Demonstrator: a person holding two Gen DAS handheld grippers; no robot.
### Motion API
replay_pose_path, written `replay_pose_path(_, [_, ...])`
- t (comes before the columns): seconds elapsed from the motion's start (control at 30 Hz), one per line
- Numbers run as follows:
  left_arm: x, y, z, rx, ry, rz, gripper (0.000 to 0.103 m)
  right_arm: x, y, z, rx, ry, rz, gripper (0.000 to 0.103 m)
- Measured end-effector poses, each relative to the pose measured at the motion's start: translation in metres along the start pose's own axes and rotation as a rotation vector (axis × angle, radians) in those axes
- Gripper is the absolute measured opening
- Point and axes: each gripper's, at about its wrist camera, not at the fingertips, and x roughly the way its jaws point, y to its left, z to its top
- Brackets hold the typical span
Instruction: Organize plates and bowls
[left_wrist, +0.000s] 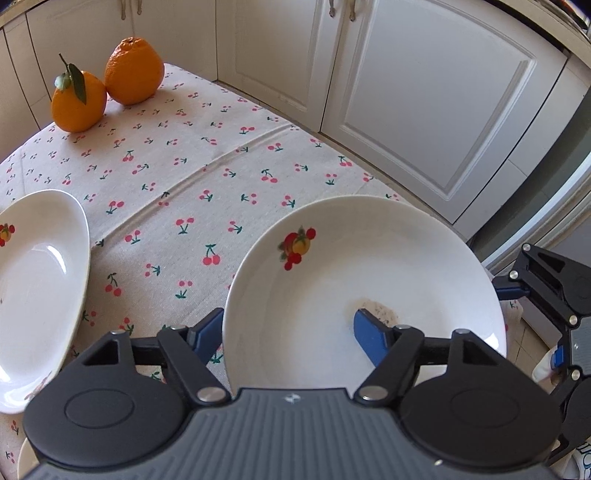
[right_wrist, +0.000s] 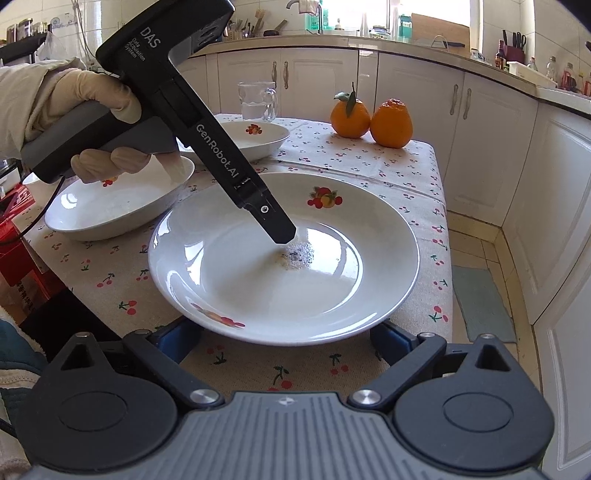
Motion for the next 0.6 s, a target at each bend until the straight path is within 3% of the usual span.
replay_pose_path(0.3, [0.004, 0.006, 0.006, 0.01, 0.016, -0.03, 0.063, -0.002, -0.001, -0.001, -0.008, 0.0, 0.011, 0.097])
replay_pose_path(0.6, [0.005, 0.005, 0.012, 0.024, 0.036, -0.041, 0.063, 0.0, -0.002, 0.002, -0.008, 0.014, 0.017, 0.097])
